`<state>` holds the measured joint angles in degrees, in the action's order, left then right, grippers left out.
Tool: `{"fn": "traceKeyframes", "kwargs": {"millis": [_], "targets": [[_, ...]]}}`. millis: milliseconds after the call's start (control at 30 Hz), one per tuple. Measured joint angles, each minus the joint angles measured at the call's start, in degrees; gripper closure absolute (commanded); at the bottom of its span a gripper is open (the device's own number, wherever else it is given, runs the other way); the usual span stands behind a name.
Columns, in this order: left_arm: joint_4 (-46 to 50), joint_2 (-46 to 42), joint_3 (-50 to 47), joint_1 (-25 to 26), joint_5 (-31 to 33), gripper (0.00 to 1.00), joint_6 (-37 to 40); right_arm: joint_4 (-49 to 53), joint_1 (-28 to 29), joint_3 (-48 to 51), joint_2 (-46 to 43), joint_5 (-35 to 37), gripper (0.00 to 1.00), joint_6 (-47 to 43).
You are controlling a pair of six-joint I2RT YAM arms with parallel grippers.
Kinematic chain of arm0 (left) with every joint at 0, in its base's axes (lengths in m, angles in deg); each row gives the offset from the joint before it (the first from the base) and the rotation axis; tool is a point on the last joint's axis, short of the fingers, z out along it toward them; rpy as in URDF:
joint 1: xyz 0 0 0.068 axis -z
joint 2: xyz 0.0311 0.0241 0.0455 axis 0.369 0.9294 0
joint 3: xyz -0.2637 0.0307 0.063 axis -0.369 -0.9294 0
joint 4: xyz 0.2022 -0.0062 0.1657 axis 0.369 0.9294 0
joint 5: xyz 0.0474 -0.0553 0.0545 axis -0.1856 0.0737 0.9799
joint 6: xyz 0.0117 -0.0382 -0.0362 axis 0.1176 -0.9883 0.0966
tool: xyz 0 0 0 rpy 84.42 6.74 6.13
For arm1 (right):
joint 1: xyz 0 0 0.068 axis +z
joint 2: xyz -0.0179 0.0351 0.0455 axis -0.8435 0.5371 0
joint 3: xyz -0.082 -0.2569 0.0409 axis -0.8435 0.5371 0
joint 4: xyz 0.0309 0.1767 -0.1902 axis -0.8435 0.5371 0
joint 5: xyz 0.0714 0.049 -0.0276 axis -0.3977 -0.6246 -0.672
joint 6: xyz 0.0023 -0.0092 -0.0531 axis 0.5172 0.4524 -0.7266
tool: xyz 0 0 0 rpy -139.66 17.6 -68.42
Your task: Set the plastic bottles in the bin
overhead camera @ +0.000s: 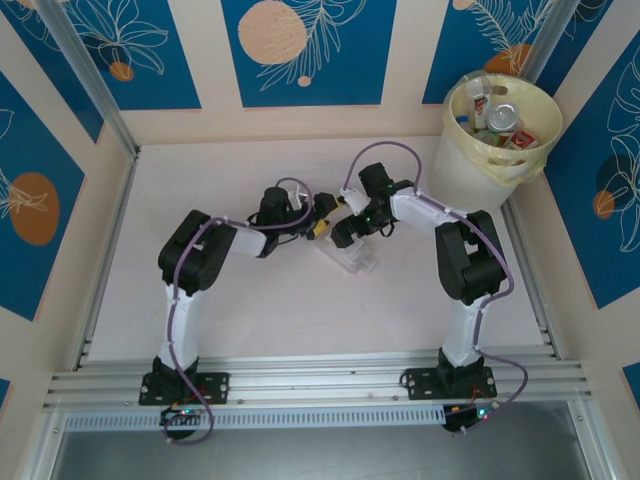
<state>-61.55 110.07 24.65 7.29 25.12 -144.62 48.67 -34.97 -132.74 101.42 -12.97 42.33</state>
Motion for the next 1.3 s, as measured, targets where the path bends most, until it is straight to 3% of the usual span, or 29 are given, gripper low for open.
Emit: {"fn": "traceKeyframes", "kwargs": {"millis": [167, 400, 633, 800, 1067, 1300], "targets": [[0.3, 0.0, -0.2, -0.1, 0.0, 0.0, 0.0, -1.1, 2.1, 1.6, -2.0, 6.0, 0.01, 3.2], [1.2, -2.0, -3.3, -2.2, 0.0, 0.0, 0.0, -1.5, 3.3, 6.4, -5.9, 3.3, 0.01, 4.2], [11.9, -16.6, -11.1, -4.4, 1.5, 0.0, 5.6, -1.6, 1.2, 7.6, -8.3, -1.2, 0.01, 4.9], [13.9, -24.6, -17.6, -3.6, -0.2, 0.0, 6.5, -1.8, 0.5, 9.9, -12.1, -2.3, 0.01, 6.1], [15.0, -21.7, -19.1, 1.5, -6.8, 0.0, 5.2, -4.9, 0.4, 14.1, -12.4, -2.1, 0.01, 11.2], [11.9, -16.4, -18.0, 1.8, -10.4, 0.0, 2.1, -8.1, 1.0, 18.1, -12.4, -3.5, 0.01, 12.6]]}}
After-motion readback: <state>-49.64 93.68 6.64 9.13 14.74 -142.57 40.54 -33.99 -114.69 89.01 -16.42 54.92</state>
